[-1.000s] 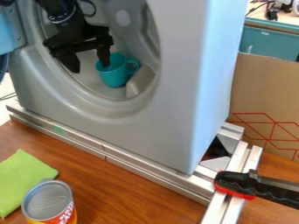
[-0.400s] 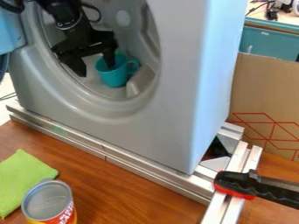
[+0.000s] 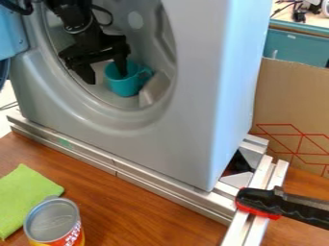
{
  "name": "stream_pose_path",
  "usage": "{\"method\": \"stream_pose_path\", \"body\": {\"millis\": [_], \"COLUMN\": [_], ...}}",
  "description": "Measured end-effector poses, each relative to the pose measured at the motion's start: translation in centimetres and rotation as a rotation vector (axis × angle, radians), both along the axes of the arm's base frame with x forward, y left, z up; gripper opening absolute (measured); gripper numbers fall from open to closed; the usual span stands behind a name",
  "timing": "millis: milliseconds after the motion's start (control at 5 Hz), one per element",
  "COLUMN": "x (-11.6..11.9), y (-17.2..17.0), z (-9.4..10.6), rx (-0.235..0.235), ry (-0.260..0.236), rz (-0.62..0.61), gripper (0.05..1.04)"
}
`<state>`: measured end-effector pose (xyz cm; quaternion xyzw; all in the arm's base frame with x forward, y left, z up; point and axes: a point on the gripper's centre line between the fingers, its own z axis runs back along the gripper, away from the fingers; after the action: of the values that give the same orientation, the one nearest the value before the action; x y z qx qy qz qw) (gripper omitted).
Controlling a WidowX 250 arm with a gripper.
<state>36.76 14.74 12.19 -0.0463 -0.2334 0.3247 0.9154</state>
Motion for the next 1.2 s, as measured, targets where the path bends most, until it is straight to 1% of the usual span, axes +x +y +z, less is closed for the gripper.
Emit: {"method": "stream_pose_path", "body": {"millis": [200, 400, 600, 800, 1000, 1200], "x": [0.4, 0.5, 0.5, 0.3, -0.4, -2.7], "y": [0.3, 0.1, -0.3, -0.2, 0.0, 0.1], "z": [-0.2, -0.8, -0.8, -0.9, -0.9, 0.0], "rx": [-0.004, -0.021, -0.035, -0.013, 0.014, 0.078], "ry": [0.01, 0.033, 0.04, 0.054, 0.082, 0.169], "rz": [0.007, -0.011, -0.045, -0.058, -0.069, -0.121], "gripper": [0.966, 0.806, 0.507, 0.26, 0.134, 0.093]}}
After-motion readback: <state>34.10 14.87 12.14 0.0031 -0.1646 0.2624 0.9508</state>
